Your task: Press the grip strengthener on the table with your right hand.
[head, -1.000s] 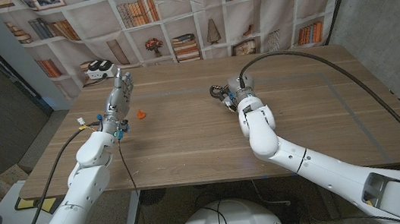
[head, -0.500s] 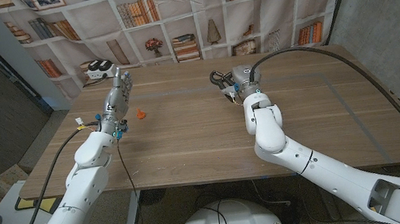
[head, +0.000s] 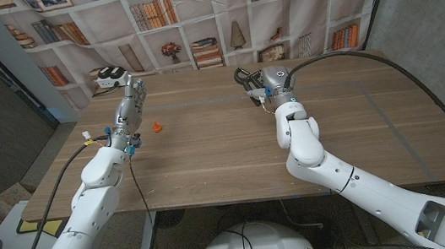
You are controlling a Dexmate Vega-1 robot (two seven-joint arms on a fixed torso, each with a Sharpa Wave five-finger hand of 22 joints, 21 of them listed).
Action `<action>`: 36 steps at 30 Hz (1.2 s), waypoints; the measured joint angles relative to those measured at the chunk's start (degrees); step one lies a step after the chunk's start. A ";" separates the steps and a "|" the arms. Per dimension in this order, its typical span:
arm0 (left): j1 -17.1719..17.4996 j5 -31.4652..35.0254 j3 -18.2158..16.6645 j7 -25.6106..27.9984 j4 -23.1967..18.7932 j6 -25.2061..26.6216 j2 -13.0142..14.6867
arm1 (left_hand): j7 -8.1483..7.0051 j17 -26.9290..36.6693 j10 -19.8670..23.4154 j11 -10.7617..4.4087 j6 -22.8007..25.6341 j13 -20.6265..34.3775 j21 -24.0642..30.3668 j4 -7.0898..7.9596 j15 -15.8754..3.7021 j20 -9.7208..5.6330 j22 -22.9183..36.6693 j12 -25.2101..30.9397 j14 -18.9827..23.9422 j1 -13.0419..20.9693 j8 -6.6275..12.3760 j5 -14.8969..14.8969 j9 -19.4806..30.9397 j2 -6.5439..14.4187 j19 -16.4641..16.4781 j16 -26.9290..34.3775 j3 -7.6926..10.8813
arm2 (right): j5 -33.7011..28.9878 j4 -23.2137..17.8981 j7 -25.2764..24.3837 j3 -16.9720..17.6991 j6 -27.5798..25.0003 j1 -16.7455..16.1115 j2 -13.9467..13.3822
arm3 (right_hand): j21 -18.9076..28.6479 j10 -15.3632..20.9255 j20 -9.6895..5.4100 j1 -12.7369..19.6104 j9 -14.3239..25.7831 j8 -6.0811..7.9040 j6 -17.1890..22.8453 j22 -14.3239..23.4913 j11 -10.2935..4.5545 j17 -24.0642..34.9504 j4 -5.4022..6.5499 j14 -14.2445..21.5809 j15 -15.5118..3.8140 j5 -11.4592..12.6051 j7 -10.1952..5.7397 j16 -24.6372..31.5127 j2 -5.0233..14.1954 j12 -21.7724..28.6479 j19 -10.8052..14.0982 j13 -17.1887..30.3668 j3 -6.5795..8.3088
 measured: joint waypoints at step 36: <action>0.65 -0.77 -0.54 0.06 -0.32 -1.26 0.37 | -0.10 0.00 -0.01 -0.01 0.53 0.00 0.00 -0.01 0.00 0.00 0.00 0.00 0.00 0.18 0.00 0.00 0.00 0.31 0.00 0.00 -0.48 | 4.66 1.25 -8.94 -4.27 -2.82 3.21 -1.48 | 8.52 5.87 -1.22 6.81 1.64 0.56 6.55 2.39 -1.00 0.69 -0.01 5.88 -0.75 -0.10 -1.27 2.04 -6.81 0.97 5.12 -0.36 -0.01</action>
